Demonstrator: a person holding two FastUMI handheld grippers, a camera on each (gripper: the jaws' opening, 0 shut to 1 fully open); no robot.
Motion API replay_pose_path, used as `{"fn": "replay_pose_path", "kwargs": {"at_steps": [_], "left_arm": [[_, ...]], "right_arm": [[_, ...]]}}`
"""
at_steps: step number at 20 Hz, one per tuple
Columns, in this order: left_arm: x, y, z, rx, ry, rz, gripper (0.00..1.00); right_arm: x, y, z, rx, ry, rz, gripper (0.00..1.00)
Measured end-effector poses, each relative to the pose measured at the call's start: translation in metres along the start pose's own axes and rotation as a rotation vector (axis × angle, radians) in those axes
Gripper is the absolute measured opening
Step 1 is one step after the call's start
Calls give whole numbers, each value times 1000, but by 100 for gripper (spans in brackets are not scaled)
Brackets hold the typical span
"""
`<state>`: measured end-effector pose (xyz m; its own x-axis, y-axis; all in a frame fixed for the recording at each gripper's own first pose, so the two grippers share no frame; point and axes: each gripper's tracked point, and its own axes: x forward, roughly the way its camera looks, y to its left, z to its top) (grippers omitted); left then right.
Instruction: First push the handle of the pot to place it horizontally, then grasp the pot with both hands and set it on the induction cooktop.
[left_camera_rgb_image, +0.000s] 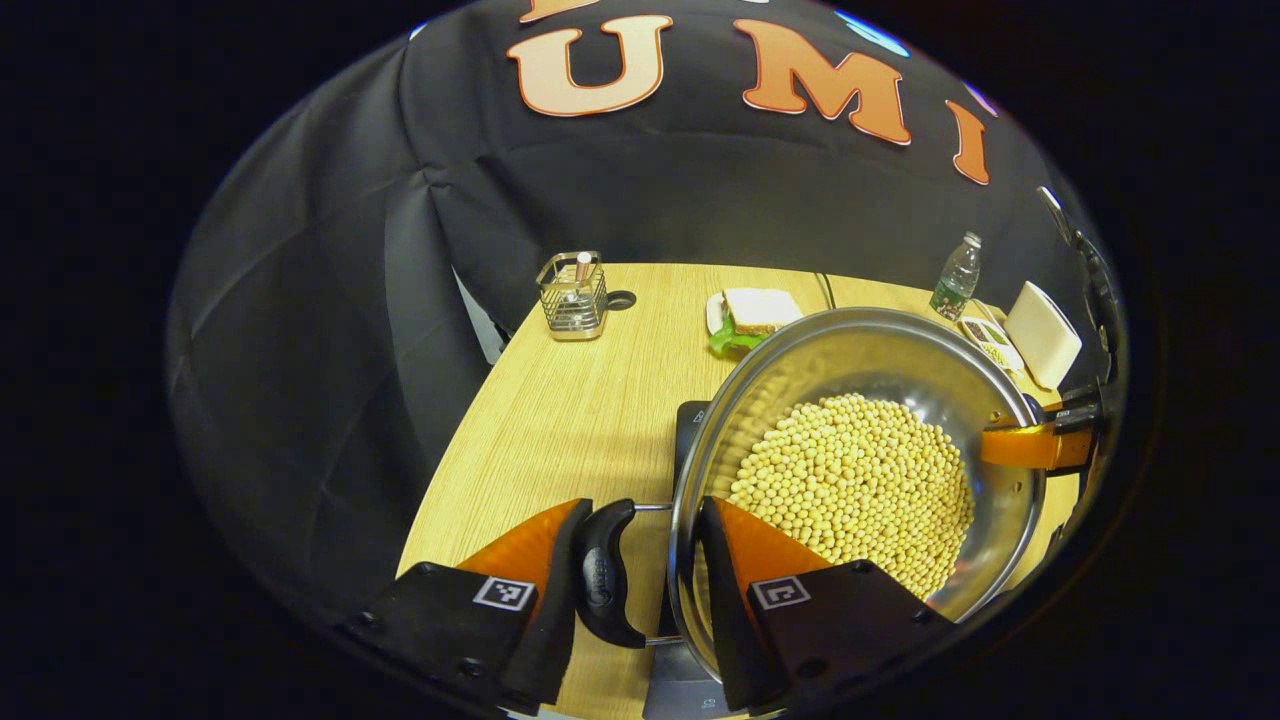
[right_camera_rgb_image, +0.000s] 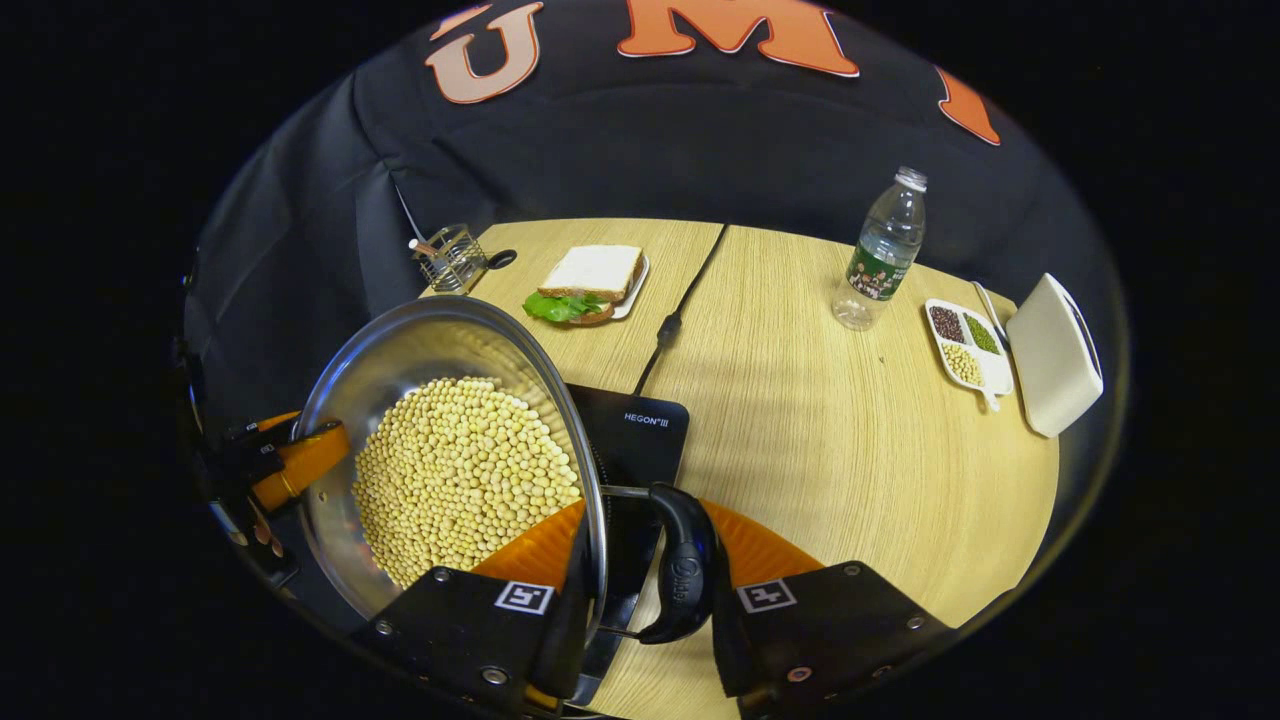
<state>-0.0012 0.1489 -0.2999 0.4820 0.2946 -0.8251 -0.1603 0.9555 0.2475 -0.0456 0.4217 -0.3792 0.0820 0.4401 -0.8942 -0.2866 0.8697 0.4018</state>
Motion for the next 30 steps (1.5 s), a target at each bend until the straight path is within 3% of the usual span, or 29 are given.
{"fn": "replay_pose_path", "kwargs": {"at_steps": [5,6,10,13,17,21,22,25,30], "left_arm": [[1,0,1,3,38,-3,64],[0,0,3,4,38,-3,65],[2,-1,2,23,44,6,64],[10,0,9,36,30,31,74],[0,3,11,22,-5,75,83],[-32,19,50,0,-171,199,91],[-43,21,63,-10,-229,228,98],[-89,4,104,1,-421,284,98],[-171,-59,152,-52,-696,201,97]], "right_arm": [[17,1,-5,20,30,10,52],[19,2,-6,28,37,14,48],[26,-2,-8,48,40,38,54],[26,4,-10,57,30,92,55],[3,-8,-12,35,-15,122,72],[-38,-30,12,36,-175,123,85],[-51,-40,17,27,-217,112,86],[-97,-72,27,-7,-352,80,92],[-187,-145,25,-41,-580,-9,94]]}}
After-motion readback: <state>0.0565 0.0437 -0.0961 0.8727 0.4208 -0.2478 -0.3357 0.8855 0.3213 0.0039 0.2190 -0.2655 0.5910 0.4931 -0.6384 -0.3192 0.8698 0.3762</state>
